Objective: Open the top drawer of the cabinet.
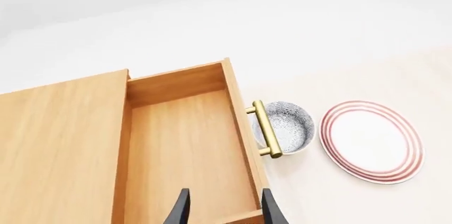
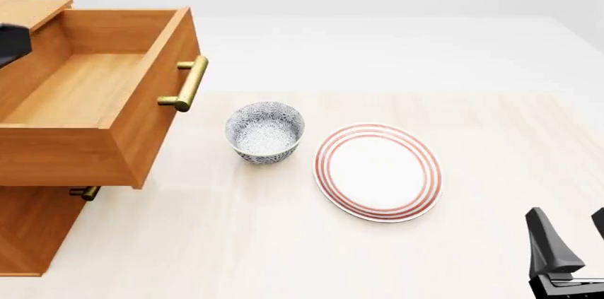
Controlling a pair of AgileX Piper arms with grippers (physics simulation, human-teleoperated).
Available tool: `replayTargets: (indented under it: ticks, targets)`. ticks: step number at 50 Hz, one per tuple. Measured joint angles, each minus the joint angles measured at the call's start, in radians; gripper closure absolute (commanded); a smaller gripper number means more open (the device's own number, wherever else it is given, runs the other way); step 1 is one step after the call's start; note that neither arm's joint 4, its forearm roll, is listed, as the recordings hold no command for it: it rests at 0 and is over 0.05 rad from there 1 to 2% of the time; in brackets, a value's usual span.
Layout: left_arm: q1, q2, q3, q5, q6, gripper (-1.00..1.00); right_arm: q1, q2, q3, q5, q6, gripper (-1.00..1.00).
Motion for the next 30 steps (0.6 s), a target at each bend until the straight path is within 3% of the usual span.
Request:
replayTargets:
  ticks: [30]
  targets:
    - [0.015, 0.055, -0.098, -0.045, 0.022, -1.0, 0.0, 0.004, 0.001, -0.004, 0.0, -1.0]
